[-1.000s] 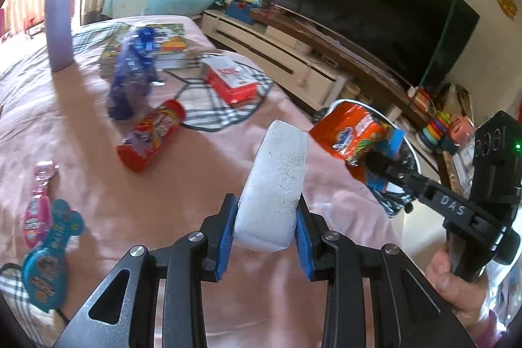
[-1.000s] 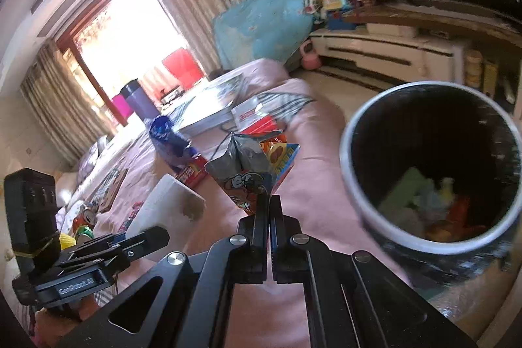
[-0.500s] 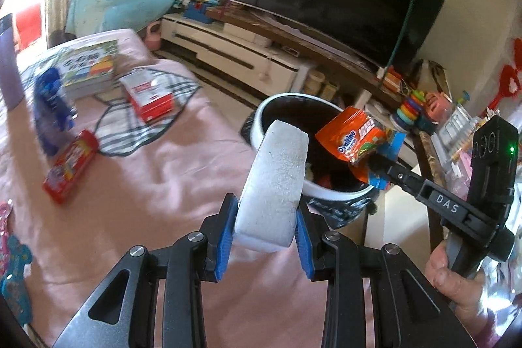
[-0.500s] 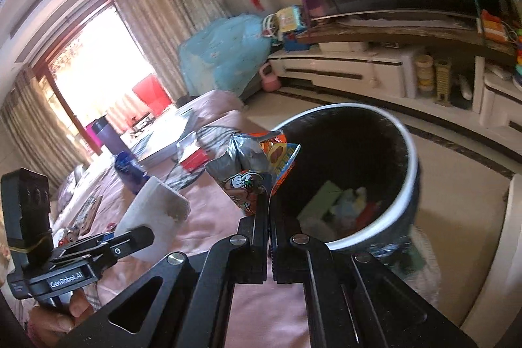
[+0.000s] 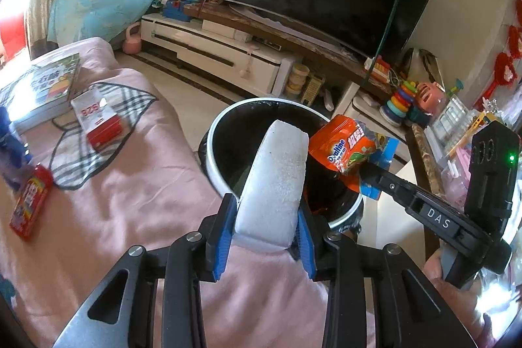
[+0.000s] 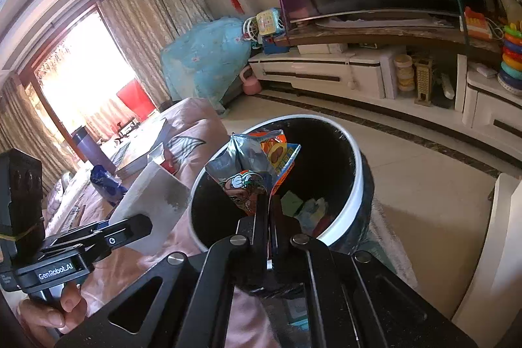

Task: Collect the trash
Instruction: 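Carry foam block and wrapper over the trash bin and open both grippers, then move both open grippers back over the cluttered bed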

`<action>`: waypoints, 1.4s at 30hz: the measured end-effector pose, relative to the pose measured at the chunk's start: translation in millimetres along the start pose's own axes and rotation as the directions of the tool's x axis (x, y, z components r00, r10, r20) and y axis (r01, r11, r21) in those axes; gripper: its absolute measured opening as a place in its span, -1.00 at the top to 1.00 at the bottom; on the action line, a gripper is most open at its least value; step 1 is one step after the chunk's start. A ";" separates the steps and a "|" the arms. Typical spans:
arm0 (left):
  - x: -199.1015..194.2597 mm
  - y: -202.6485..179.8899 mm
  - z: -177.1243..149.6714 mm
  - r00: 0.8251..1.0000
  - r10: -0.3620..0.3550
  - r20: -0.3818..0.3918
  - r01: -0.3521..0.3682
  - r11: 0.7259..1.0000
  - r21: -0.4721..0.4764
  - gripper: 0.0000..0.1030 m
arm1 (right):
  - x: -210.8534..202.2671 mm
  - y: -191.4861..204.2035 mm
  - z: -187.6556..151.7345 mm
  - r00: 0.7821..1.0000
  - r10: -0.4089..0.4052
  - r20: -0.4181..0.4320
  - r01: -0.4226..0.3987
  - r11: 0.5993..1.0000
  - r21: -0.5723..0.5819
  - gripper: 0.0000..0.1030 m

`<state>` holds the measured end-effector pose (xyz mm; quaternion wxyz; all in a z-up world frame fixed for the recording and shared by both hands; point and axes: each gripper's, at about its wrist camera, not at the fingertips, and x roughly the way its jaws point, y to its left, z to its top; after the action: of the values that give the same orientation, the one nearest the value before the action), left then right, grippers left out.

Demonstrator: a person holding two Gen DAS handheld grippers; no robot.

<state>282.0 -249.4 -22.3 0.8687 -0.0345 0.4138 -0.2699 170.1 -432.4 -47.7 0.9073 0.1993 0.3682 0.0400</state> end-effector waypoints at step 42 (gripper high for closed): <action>-44.8 65.4 -52.4 0.994 0.110 0.009 -0.106 0.975 -0.194 -0.52 | 8.9 41.3 -10.4 0.995 0.097 -0.007 -0.097 0.995 0.006 -0.82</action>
<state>249.2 -162.8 -43.8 0.8787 -0.0986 0.4308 -0.1807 172.5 -389.1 -44.1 0.9023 0.2192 0.3615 0.0839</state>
